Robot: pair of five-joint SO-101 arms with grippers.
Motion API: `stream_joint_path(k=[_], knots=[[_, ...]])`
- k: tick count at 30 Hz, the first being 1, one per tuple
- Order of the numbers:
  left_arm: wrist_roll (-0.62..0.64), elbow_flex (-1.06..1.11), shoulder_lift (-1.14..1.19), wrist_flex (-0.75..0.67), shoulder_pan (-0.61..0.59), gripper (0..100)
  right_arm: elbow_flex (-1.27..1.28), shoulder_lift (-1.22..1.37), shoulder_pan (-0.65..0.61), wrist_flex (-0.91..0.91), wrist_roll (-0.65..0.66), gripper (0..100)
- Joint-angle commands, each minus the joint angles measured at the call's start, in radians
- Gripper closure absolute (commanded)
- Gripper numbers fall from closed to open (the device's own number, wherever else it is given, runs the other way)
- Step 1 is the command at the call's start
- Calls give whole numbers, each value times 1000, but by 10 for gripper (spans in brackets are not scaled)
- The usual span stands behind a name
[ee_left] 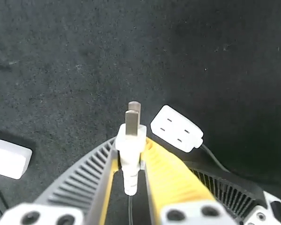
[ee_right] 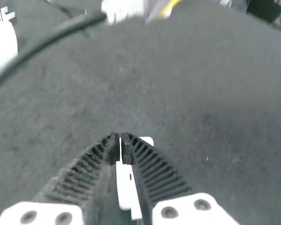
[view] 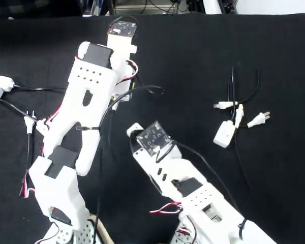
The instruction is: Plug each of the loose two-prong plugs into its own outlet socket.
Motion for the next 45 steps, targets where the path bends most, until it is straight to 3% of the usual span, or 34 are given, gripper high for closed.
stream_joint_path(k=[1,9,17,21,35,45], knots=[[-17,48,-12,15,15,971,2,-5,-15,-37,-6,986],[-18,151,-12,-17,33,971,2,-5,-29,-34,-6,986],[-14,91,-14,-34,157,971,2,-12,-38,26,-6,986],[61,102,-12,-21,154,970,2,-12,-38,26,-6,986],[63,197,-21,-66,153,970,2,-7,-38,-12,-6,986],[-81,216,-12,6,179,971,2,-13,-38,-18,-6,986]])
